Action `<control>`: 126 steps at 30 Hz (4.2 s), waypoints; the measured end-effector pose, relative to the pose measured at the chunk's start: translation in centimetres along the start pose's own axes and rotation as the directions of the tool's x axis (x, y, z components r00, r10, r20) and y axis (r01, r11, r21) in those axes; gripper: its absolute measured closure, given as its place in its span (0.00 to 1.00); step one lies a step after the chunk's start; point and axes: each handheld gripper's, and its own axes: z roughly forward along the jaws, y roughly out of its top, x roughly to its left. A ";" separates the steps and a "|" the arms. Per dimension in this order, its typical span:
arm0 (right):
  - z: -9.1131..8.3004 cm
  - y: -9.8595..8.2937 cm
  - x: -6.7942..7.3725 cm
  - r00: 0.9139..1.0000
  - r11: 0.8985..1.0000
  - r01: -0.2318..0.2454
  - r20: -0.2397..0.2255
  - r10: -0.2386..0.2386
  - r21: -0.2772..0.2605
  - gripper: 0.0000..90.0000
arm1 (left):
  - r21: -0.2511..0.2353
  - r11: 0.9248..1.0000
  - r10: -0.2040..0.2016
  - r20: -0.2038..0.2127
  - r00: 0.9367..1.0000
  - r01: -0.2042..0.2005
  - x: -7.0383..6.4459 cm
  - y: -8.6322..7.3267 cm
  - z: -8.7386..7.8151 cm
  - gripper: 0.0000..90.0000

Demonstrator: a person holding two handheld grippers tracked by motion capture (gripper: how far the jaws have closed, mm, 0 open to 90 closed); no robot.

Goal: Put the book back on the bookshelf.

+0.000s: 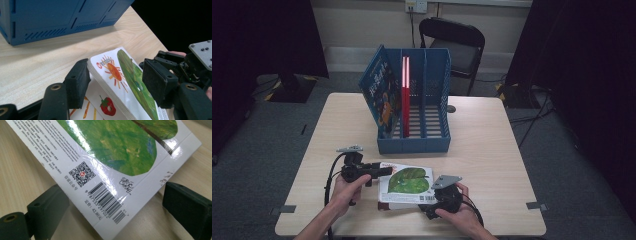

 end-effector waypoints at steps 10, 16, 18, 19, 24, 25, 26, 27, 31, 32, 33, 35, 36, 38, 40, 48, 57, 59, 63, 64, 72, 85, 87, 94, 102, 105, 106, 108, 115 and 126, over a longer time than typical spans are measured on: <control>-0.1 0.0 -0.2 0.999 1.000 -0.027 -0.018 0.027 -0.009 0.08 | 0.053 0.998 0.012 0.063 0.998 -0.015 -0.3 -0.3 0.9 0.49; -0.1 0.1 -0.1 1.000 1.000 -0.027 -0.017 0.026 -0.006 0.09 | 0.105 0.994 0.030 0.066 0.997 -0.037 -1.3 -0.6 2.4 0.55; 0.0 0.1 -0.1 1.000 1.000 -0.022 -0.013 0.021 -0.004 0.09 | 0.119 0.992 0.027 0.077 0.997 -0.036 -1.1 -0.6 2.6 0.57; 0.0 0.1 -0.1 1.000 1.000 -0.016 -0.009 0.016 -0.003 0.09 | 0.118 0.993 0.021 0.074 0.997 -0.030 -1.0 -0.6 2.6 0.58; 0.0 0.2 -0.1 1.000 1.000 -0.007 -0.007 0.007 0.001 0.09 | 0.121 0.992 0.027 0.080 0.996 -0.036 -0.8 -0.6 2.7 0.65; 0.0 0.2 -0.1 1.000 1.000 -0.006 -0.008 0.006 0.001 0.09 | 0.123 0.992 0.021 0.091 0.996 -0.032 -0.7 -0.6 2.7 0.66; 0.0 0.2 -0.1 1.000 1.000 -0.007 -0.009 0.007 0.003 0.09 | 0.124 0.992 0.019 0.096 0.995 -0.031 -0.7 -0.6 2.7 0.67; 0.0 0.2 -0.1 1.000 1.000 -0.005 -0.009 0.005 0.004 0.09 | 0.123 0.992 0.016 0.096 0.995 -0.027 -0.7 -0.6 2.7 0.67; -0.2 0.2 -0.1 1.000 1.000 0.006 -0.012 -0.006 0.017 0.12 | 0.136 0.990 0.016 0.096 0.995 -0.029 -0.5 -0.5 2.7 0.68; -0.3 0.2 -0.2 1.000 1.000 0.006 -0.019 -0.005 0.017 0.12 | 0.135 0.990 0.018 0.095 0.995 -0.031 -0.5 -0.5 2.8 0.68; -0.3 0.1 -0.2 1.000 1.000 0.005 -0.022 -0.004 0.015 0.13 | 0.134 0.990 0.024 0.097 0.995 -0.037 -0.5 -0.5 2.7 0.68; -0.4 0.1 -0.2 1.000 1.000 0.000 -0.025 0.000 0.017 0.13 | 0.132 0.990 0.037 0.097 0.995 -0.050 -0.6 -0.5 2.7 0.68; -0.4 0.1 -0.2 1.000 1.000 -0.001 -0.028 0.002 0.016 0.13 | 0.135 0.989 0.045 0.095 0.994 -0.058 -0.7 -0.5 2.7 0.68; -0.5 0.1 -0.2 0.999 1.000 -0.006 -0.035 0.007 0.018 0.14 | 0.131 0.989 0.060 0.093 0.994 -0.072 -0.7 -0.5 2.7 0.68; -0.7 0.2 -0.2 0.999 1.000 -0.007 -0.046 0.007 0.015 0.14 | 0.131 0.988 0.067 0.091 0.994 -0.078 -0.7 -0.6 2.6 0.68; -1.4 0.3 -0.6 0.996 1.000 -0.020 -0.086 0.019 -0.008 0.15 | 0.112 0.982 0.142 0.112 0.983 -0.155 -1.3 -0.6 2.3 0.69; -1.8 0.5 -1.0 0.997 0.998 -0.036 -0.075 0.032 -0.046 0.15 | 0.111 0.968 0.211 0.130 0.969 -0.225 -2.2 -0.9 1.8 0.71; -1.7 0.6 -1.1 0.997 0.998 -0.037 -0.072 0.034 -0.044 0.15 | 0.109 0.963 0.233 0.126 0.964 -0.247 -2.4 -0.8 1.7 0.71; -1.6 0.7 -1.2 0.997 0.998 -0.044 -0.065 0.040 -0.051 0.14 | 0.105 0.952 0.276 0.125 0.953 -0.289 -3.0 -0.8 1.6 0.72; -1.6 0.8 -1.3 0.997 0.997 -0.046 -0.067 0.043 -0.055 0.13 | 0.104 0.950 0.281 0.127 0.951 -0.295 -3.1 -0.8 1.5 0.72; -1.3 1.6 -2.3 0.994 0.995 -0.062 -0.096 0.054 -0.078 0.13 | 0.099 0.939 0.313 0.141 0.939 -0.328 -3.4 -1.0 1.3 0.74; -2.4 2.1 -2.7 0.994 0.991 -0.049 -0.102 0.036 -0.126 0.27 | 0.087 0.919 0.371 0.145 0.917 -0.385 -4.5 -1.2 1.0 0.79; -2.8 2.1 -2.8 0.995 0.988 -0.054 -0.097 0.040 -0.142 0.29 | 0.080 0.916 0.381 0.136 0.915 -0.393 -4.8 -1.2 1.1 0.80; -4.2 2.3 -2.5 0.998 0.980 -0.039 -0.055 0.029 -0.194 0.38 | 0.082 0.911 0.396 0.102 0.912 -0.405 -4.5 -1.1 1.0 0.81; -4.7 2.3 -2.4 0.998 0.976 -0.033 -0.058 0.021 -0.213 0.41 | 0.105 0.899 0.420 0.079 0.904 -0.426 -4.5 -1.2 1.1 0.78; -5.3 2.3 -2.1 0.999 0.969 -0.022 -0.047 0.011 -0.244 0.42 | 0.138 0.878 0.455 0.049 0.889 -0.457 -4.5 -1.4 1.4 0.77; -5.4 2.4 -2.0 0.999 0.968 -0.017 -0.046 0.005 -0.249 0.43 | 0.154 0.869 0.471 0.036 0.881 -0.470 -4.5 -1.6 1.6 0.77; -5.7 2.5 -1.9 1.000 0.964 -0.005 -0.028 -0.003 -0.267 0.44 | 0.144 0.877 0.458 0.037 0.888 -0.458 -4.4 -1.7 1.8 0.77; -5.9 2.4 -2.1 1.000 0.963 0.004 -0.027 -0.011 -0.269 0.49 | 0.132 0.886 0.448 0.008 0.894 -0.445 -4.0 -1.6 1.6 0.70; -5.8 2.7 -1.7 0.998 0.966 0.049 -0.023 -0.057 -0.255 0.56 | 0.133 0.913 0.395 -0.064 0.916 -0.385 -2.0 -1.4 0.5 0.59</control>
